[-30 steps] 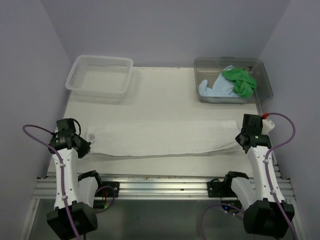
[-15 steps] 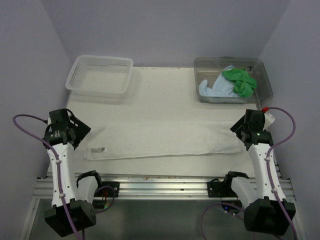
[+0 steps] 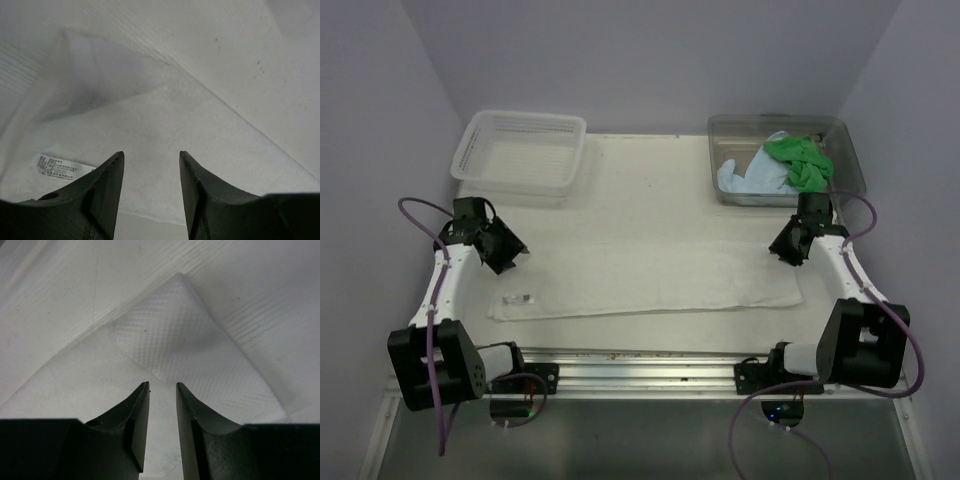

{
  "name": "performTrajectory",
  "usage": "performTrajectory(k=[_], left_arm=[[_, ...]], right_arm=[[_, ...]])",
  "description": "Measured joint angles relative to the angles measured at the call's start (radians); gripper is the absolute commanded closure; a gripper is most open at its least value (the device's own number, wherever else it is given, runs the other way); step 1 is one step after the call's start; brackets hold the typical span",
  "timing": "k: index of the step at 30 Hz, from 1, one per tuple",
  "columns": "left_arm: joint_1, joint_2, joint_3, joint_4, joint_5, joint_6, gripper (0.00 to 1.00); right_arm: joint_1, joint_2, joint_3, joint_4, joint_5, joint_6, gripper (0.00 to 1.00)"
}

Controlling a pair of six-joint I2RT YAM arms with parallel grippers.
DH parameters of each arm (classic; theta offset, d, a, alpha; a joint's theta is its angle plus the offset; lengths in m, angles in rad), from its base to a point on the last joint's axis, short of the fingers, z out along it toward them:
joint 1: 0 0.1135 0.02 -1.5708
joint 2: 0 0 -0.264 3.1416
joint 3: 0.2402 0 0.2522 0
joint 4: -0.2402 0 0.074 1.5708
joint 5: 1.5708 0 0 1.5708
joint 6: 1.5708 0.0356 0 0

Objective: Roll the towels
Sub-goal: Fold the towel

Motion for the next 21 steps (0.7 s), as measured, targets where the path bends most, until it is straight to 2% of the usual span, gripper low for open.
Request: performTrajectory(k=[7, 14, 21], left_arm=[[0.0, 0.163, 0.0, 0.095, -0.074, -0.003, 0.5], [0.001, 0.381, 0.035, 0.176, -0.136, -0.02, 0.5], [0.001, 0.406, 0.121, 0.167, -0.163, -0.019, 0.49]], right_arm=[[0.001, 0.165, 0.054, 0.069, -0.019, -0.006, 0.71], [0.001, 0.29, 0.06, 0.122, 0.04, 0.007, 0.71], [0.001, 0.29, 0.057, 0.131, 0.062, 0.01, 0.71]])
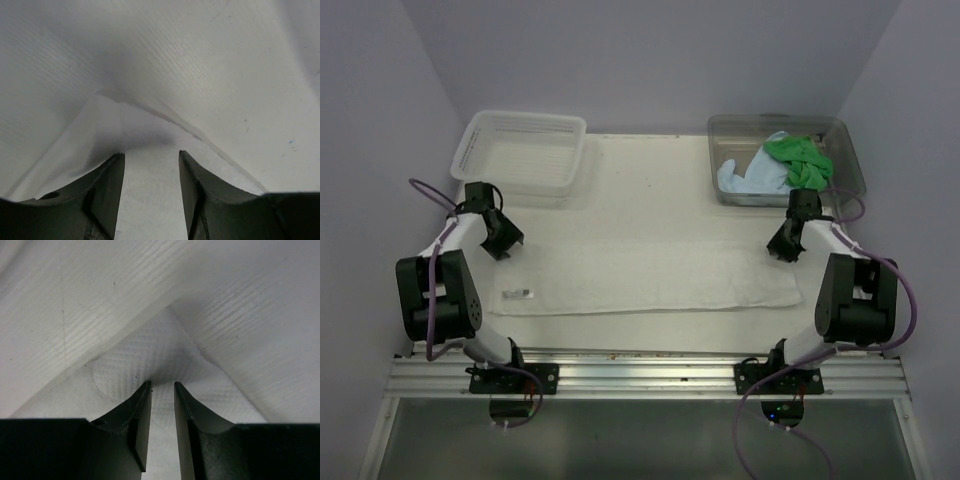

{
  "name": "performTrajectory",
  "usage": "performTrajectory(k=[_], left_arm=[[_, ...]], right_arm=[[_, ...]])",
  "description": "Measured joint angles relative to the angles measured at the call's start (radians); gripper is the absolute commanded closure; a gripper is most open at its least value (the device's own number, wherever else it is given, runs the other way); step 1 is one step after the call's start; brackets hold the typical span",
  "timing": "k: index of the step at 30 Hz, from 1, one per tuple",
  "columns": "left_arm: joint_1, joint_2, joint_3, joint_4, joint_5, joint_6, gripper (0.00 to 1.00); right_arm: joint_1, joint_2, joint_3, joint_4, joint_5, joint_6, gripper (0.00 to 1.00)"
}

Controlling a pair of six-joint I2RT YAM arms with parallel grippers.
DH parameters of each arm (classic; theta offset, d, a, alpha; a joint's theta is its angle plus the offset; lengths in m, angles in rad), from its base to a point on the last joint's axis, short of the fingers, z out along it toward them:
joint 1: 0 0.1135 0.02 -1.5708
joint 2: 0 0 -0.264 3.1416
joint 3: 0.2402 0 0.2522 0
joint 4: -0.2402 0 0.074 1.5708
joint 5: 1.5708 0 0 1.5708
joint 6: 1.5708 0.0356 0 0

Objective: Roll the towels
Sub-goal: Fold the towel

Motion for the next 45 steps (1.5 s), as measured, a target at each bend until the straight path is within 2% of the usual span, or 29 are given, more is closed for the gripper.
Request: performTrajectory(k=[7, 10, 17, 25, 31, 35, 41, 45], left_arm=[[0.002, -0.18, 0.008, -0.01, -0.035, 0.001, 0.5], [0.006, -0.16, 0.014, 0.005, -0.041, 0.0, 0.51], [0.006, 0.006, 0.015, 0.037, -0.037, -0.002, 0.52], [0.006, 0.06, 0.034, 0.071, -0.043, -0.016, 0.51], [0.006, 0.082, 0.064, 0.055, -0.037, -0.019, 0.5], [0.005, -0.004, 0.071, 0.026, -0.041, -0.013, 0.46], [0.003, -0.226, 0.087, -0.024, -0.057, 0.02, 0.43], [-0.002, -0.291, 0.043, -0.057, -0.086, 0.034, 0.39]], right_arm=[[0.0, -0.172, -0.007, -0.01, 0.021, 0.0, 0.71], [0.0, -0.198, -0.007, -0.006, 0.023, 0.0, 0.71], [0.0, -0.119, -0.007, 0.007, 0.032, 0.0, 0.71], [-0.001, 0.053, -0.003, 0.04, 0.057, 0.0, 0.72], [-0.001, 0.054, 0.005, 0.045, 0.055, -0.002, 0.72], [-0.001, 0.006, -0.003, 0.023, 0.052, -0.006, 0.71], [-0.001, -0.172, -0.058, -0.016, 0.042, -0.012, 0.7], [0.0, -0.256, -0.121, -0.031, -0.014, -0.017, 0.7]])
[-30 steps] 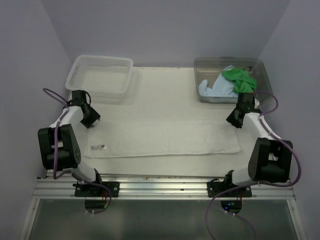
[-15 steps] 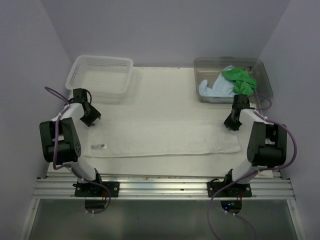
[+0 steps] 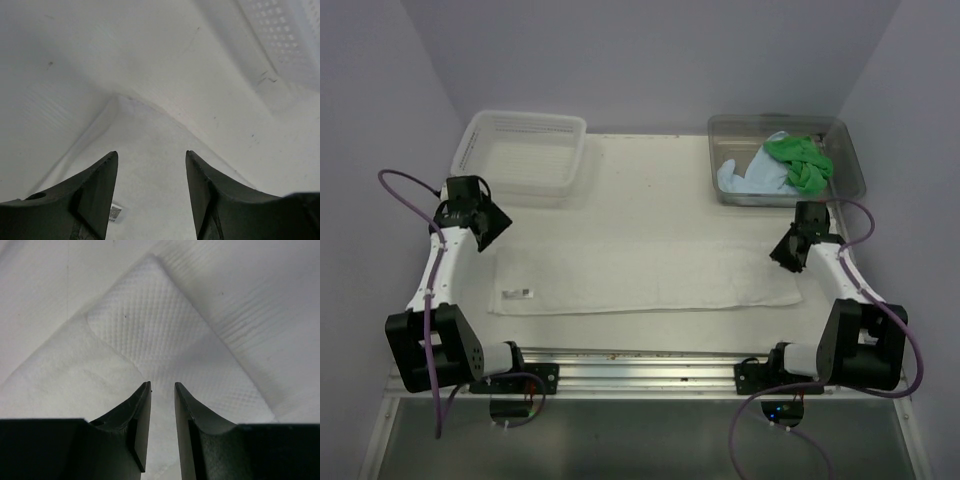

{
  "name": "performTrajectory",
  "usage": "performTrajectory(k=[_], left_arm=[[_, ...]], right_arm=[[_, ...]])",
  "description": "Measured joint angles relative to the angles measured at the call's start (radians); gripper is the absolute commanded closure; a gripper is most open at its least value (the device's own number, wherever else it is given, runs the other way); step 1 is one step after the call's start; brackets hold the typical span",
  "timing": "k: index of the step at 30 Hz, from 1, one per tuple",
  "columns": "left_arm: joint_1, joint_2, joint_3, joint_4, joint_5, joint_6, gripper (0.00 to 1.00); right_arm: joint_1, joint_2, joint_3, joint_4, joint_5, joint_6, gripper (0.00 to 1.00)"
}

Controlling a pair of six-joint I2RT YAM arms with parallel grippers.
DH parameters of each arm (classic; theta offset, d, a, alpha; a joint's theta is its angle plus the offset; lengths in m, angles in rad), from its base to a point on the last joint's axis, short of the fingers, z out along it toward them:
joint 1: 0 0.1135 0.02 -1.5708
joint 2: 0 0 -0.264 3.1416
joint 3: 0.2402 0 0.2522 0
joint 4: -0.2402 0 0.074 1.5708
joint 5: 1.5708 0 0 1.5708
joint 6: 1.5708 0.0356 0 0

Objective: Roll the towels
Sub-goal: Fold the towel

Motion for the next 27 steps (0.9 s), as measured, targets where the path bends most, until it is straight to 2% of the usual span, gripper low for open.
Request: performTrajectory(k=[7, 12, 16, 23, 27], left_arm=[[0.0, 0.005, -0.122, -0.113, -0.015, 0.002, 0.31], [0.0, 0.002, -0.164, -0.121, 0.008, 0.002, 0.34], [-0.008, 0.002, -0.213, -0.095, 0.069, 0.002, 0.35], [-0.009, 0.118, -0.24, -0.047, 0.124, -0.007, 0.36], [0.032, 0.174, -0.227, -0.044, 0.137, -0.008, 0.37]], right_arm=[[0.089, -0.041, -0.06, -0.054, -0.054, -0.008, 0.69], [0.123, -0.038, -0.062, -0.065, -0.054, -0.018, 0.69], [0.145, 0.032, -0.063, -0.05, -0.062, -0.026, 0.7], [0.297, 0.086, -0.083, 0.002, -0.067, 0.023, 0.69], [0.363, 0.084, -0.093, 0.032, -0.064, 0.069, 0.69]])
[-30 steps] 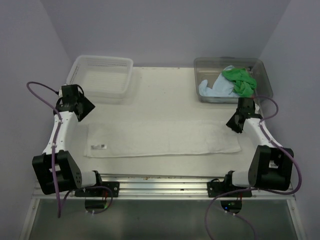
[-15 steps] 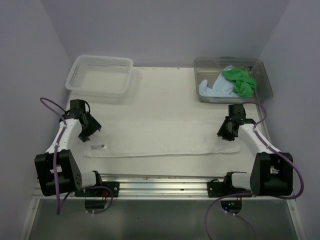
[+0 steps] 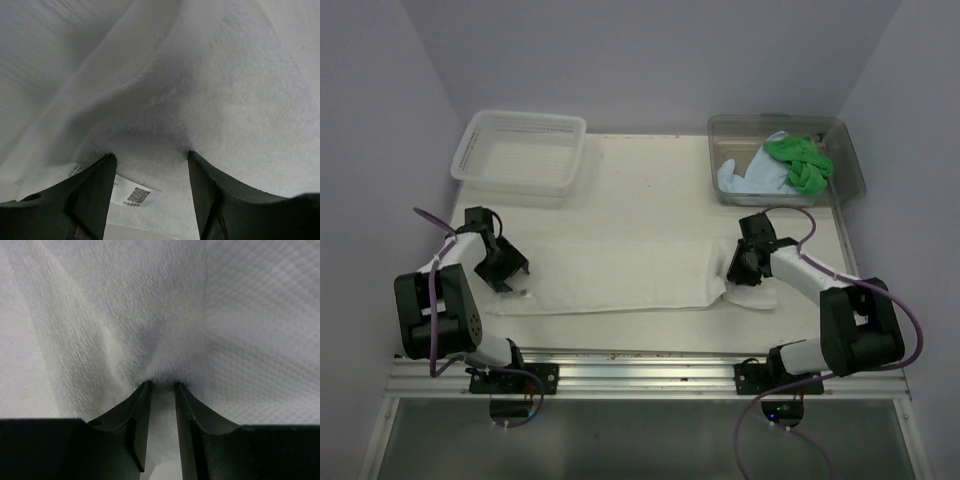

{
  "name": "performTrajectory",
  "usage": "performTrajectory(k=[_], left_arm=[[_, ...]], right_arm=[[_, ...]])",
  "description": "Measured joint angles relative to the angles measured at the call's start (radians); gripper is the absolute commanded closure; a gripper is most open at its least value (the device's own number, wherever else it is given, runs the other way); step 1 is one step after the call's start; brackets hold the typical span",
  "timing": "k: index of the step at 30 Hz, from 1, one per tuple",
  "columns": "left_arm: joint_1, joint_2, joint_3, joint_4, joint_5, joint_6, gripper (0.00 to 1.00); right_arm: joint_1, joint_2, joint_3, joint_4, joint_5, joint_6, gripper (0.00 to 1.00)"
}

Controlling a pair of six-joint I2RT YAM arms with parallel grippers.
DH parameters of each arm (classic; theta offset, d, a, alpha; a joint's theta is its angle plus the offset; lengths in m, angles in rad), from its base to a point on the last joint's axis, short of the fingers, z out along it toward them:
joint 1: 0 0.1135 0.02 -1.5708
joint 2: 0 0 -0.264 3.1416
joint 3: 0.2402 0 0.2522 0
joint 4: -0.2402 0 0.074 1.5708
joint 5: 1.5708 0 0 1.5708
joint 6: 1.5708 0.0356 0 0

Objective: Roll the towels
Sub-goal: Fold the towel

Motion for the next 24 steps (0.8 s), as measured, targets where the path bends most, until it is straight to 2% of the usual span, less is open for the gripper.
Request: performTrajectory(k=[4, 10, 13, 17, 24], left_arm=[[0.079, 0.025, 0.024, -0.001, 0.006, 0.0, 0.37], [0.155, 0.069, 0.078, -0.002, -0.048, 0.001, 0.37], [0.157, 0.077, 0.095, -0.002, -0.066, 0.001, 0.37], [0.157, 0.078, 0.101, -0.002, -0.076, 0.002, 0.37], [0.157, 0.079, 0.103, -0.001, -0.072, 0.01, 0.38]], right_arm=[[0.031, -0.019, -0.015, 0.009, -0.001, 0.025, 0.68], [0.024, -0.1, -0.02, -0.095, 0.033, 0.014, 0.59], [-0.056, -0.137, -0.005, -0.139, 0.031, -0.011, 0.58], [-0.254, -0.132, 0.032, -0.164, 0.029, -0.063, 0.46], [-0.335, -0.011, 0.08, -0.183, 0.011, -0.136, 0.43]])
